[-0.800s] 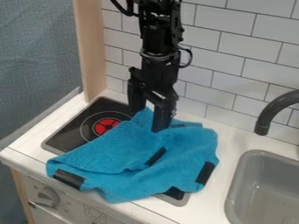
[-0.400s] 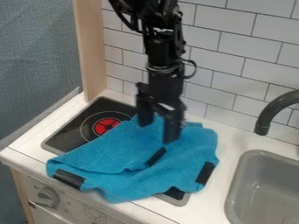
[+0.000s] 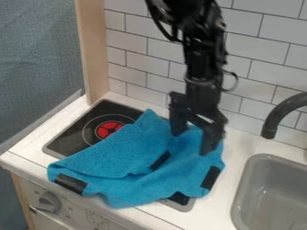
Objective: Fold the cloth from the right to the left
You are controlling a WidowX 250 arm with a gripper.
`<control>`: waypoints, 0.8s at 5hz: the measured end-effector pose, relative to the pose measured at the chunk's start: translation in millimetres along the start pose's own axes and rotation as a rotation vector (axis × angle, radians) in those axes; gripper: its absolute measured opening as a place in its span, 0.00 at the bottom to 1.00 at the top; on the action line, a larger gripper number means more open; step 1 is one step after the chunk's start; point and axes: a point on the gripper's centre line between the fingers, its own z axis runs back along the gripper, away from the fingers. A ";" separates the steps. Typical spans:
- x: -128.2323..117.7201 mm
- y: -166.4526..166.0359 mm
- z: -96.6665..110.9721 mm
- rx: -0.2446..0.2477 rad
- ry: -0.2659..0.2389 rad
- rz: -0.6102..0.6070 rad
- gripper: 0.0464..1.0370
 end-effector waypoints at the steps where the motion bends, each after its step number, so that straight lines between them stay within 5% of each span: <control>1: 11.1 -15.4 -13.6 0.037 0.020 -0.021 0.96; 4: 21.1 -31.5 -59.3 0.017 0.104 -0.035 0.96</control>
